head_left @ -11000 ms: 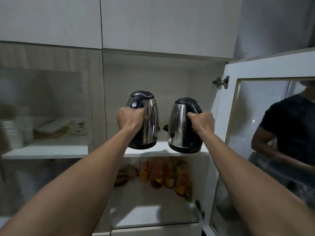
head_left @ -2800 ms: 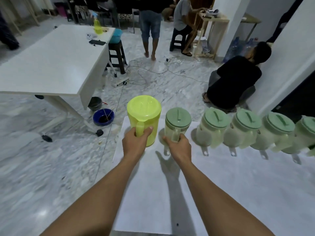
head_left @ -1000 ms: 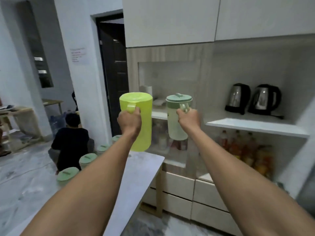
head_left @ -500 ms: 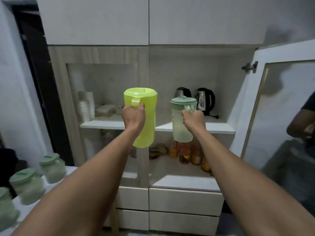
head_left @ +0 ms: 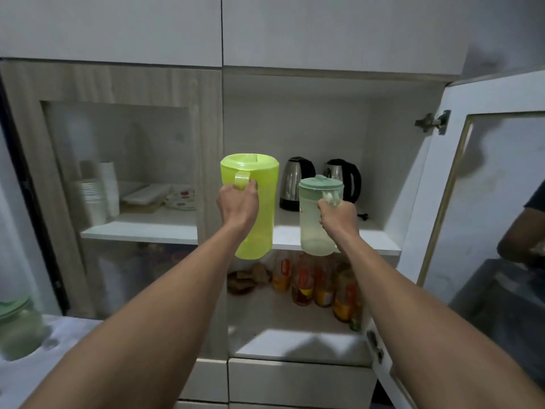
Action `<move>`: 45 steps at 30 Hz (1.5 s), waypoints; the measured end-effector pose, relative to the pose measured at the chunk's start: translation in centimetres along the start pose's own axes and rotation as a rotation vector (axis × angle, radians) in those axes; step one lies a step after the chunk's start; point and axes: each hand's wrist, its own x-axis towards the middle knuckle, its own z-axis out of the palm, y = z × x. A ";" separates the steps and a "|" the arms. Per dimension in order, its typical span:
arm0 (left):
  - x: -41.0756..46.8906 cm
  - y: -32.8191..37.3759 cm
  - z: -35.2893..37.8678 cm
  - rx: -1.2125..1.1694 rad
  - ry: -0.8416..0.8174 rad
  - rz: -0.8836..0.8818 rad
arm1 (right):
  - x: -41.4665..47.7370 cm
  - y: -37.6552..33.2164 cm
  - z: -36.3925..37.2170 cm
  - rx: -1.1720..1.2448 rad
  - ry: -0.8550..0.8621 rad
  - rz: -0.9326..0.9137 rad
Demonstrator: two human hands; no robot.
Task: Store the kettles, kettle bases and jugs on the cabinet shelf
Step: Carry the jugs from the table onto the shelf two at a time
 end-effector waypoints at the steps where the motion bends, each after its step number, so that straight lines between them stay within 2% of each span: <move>1: 0.9 -0.4 0.8 -0.005 0.007 0.002 | 0.9 0.2 0.3 -0.008 0.002 -0.003; 12: 11.4 -3.7 9.2 0.030 0.012 0.017 | 12.6 2.3 4.1 -0.007 0.025 -0.003; 24: 19.4 -10.2 15.4 0.112 0.144 -0.076 | 22.4 7.9 11.0 -0.010 -0.034 0.059; 30: 23.8 -13.2 17.3 0.176 0.233 -0.136 | 27.8 9.7 16.6 -0.023 -0.156 0.020; 35: 26.9 -15.3 18.7 0.347 0.293 -0.113 | 32.3 11.3 20.6 -0.095 -0.281 -0.052; 39: 28.8 -16.5 19.0 0.303 0.337 -0.106 | 34.0 12.4 23.7 -0.031 -0.306 -0.075; 45: 32.0 -18.9 19.8 0.299 0.315 -0.057 | 36.9 14.9 27.2 0.080 -0.347 -0.079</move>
